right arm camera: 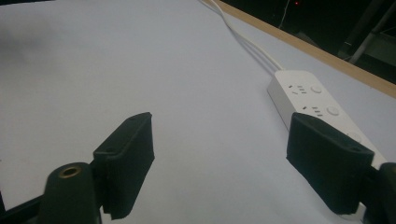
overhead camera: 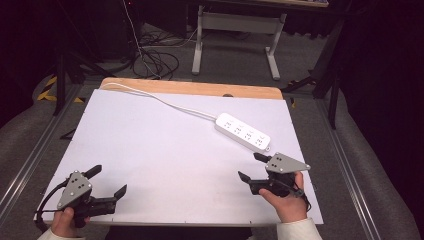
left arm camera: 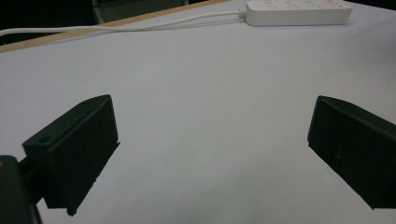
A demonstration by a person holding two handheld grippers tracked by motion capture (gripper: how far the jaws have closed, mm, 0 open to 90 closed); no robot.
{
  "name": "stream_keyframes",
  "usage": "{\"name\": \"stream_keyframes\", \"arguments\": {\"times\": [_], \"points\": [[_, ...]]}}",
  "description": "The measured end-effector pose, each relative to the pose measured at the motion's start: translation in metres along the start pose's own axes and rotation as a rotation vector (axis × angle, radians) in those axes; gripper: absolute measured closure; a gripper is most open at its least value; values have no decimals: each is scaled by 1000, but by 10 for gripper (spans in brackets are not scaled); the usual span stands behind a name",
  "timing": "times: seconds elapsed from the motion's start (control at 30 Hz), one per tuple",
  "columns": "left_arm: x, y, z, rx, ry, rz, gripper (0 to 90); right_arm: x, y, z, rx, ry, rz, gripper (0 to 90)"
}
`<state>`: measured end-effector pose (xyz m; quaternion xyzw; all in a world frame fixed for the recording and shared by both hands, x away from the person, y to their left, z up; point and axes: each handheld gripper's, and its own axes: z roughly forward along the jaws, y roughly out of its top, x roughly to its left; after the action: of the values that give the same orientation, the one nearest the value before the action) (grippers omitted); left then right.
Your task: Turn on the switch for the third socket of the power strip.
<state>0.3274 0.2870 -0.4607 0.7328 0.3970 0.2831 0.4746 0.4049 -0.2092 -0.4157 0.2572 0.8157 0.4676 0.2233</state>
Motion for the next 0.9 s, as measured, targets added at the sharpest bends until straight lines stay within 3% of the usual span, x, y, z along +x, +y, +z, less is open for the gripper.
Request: {"name": "stream_keyframes", "arguments": {"times": [0.27, 0.47, 0.57, 0.77, 0.8, 0.9], "points": [[0, 0, -1, -2, 1, 0, 22, -1, 9, 3, 14, 5, -23, 285], [0, -1, -1, 0, 3, 0, 22, -8, 19, 0, 31, 8, -42, 434], [0, -2, -4, 1, 13, -1, 22, -12, 25, 0, 40, 3, -55, 456], [0, -3, -7, 2, 23, -7, 22, -23, 34, -2, 41, -7, -21, 476], [-1, -4, -8, 2, 26, -10, 22, -28, 37, -2, 35, 13, 13, 514], [0, -4, -9, 3, 29, -11, 22, -31, 39, -1, 37, 6, 26, 520]]}}
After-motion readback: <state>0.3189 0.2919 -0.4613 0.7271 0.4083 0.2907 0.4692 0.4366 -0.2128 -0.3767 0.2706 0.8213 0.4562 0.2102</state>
